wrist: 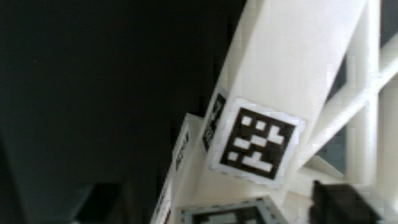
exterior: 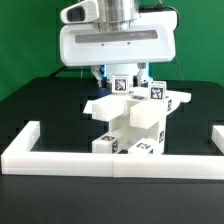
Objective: Assemble chair
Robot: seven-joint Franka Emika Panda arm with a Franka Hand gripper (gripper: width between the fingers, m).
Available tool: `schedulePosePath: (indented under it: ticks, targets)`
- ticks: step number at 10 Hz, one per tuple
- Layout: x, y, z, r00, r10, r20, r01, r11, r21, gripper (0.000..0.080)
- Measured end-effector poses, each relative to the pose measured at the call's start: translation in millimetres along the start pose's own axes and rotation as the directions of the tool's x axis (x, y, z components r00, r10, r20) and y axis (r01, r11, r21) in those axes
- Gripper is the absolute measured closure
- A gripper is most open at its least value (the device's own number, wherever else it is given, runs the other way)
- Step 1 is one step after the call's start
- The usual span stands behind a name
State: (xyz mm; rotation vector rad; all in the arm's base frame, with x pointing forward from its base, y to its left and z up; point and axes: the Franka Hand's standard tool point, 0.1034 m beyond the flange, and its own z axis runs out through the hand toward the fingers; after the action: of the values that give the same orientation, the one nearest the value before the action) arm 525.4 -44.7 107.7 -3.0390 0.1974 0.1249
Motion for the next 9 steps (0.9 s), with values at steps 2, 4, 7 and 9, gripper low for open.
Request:
schedulePosePath:
  ticks: [2,4,7,9]
  targets:
    - [0.0,0.0,0.0,1.0,0.0,0.0,0.0,1.0,0.0,0.0202]
    - [0.0,0.0,0.0,1.0,0.0,0.0,0.0,1.0,0.0,0.0152]
    - [0.0,0.0,0.0,1.0,0.0,0.0,0.0,1.0,0.0,0.0151]
    - [0.0,0.0,0.0,1.0,0.0,0.0,0.0,1.0,0.0,0.0151]
